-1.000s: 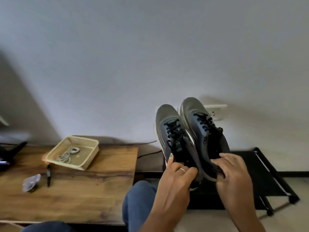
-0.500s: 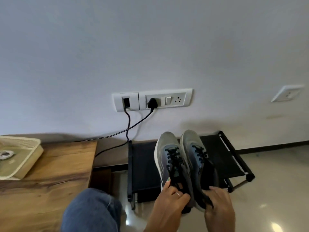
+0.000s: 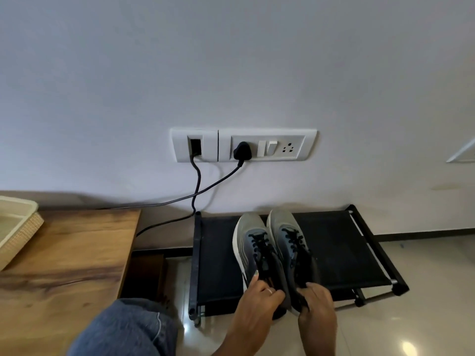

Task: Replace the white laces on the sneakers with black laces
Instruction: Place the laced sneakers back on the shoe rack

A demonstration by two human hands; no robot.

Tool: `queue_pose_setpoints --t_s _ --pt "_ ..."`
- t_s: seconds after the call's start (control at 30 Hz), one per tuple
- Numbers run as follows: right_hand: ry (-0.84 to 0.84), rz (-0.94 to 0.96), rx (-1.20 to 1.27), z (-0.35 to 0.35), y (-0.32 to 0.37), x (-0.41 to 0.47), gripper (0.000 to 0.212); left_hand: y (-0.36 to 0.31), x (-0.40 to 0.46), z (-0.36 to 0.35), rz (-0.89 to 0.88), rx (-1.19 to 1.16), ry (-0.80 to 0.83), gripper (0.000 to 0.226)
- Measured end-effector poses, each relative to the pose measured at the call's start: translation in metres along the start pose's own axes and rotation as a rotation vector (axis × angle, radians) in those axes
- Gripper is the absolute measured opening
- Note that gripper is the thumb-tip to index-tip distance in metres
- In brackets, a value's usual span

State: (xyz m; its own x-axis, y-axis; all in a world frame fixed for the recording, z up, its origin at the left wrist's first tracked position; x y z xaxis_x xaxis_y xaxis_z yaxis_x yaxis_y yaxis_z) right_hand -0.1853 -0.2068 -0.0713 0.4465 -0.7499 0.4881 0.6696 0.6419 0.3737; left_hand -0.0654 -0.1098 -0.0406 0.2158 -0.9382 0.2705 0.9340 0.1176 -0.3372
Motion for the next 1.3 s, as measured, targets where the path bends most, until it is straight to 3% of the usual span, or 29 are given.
queue_pose_setpoints --t_s 0.17,0.4,0.5,0.6,0.73,0.9,1.03,1.3 --pt "0.115 -0.023 -0.011 -0.007 -0.004 0.014 0.044 0.012 0.012 -0.008 0.028 -0.134 -0.065 0.02" --pt "0.226 -0.007 -0.03 -0.01 -0.01 0.022 0.026 0.023 0.025 -0.017 -0.004 -0.214 0.021 0.022" --pt "0.212 -0.009 -0.04 -0.011 -0.008 0.023 0.008 0.026 0.026 -0.017 0.01 -0.235 0.06 0.027" --pt "0.212 -0.01 -0.047 -0.011 -0.001 0.021 0.008 0.028 0.024 -0.024 -0.044 -0.155 0.063 0.026" --pt "0.268 -0.068 -0.068 -0.006 0.011 0.019 0.032 0.028 0.018 -0.025 -0.044 0.022 0.034 0.04" --pt "0.313 -0.114 -0.265 0.004 0.028 0.018 0.057 0.02 0.008 -0.019 0.076 0.062 0.021 0.064" --pt "0.237 -0.064 -0.178 0.017 0.059 0.02 0.067 0.016 0.009 0.008 0.144 0.024 -0.029 0.088" --pt "0.202 0.083 -0.01 0.034 0.144 0.038 0.065 0.039 -0.008 0.077 0.195 0.087 -0.156 0.069"
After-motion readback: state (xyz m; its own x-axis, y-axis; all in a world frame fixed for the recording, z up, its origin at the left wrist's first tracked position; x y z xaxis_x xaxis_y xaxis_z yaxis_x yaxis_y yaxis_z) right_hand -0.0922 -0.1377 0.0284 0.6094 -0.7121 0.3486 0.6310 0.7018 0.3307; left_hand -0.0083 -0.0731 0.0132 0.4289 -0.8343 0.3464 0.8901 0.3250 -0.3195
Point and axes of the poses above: each hand's wrist, its own x-axis towards the middle knuckle, its own z-axis out of the back of the hand, y = z × x, the point moved 1 cm from there along x, towards the middle knuckle, and after that the axes turned 2 degrees about -y, right-handed, at the moved point
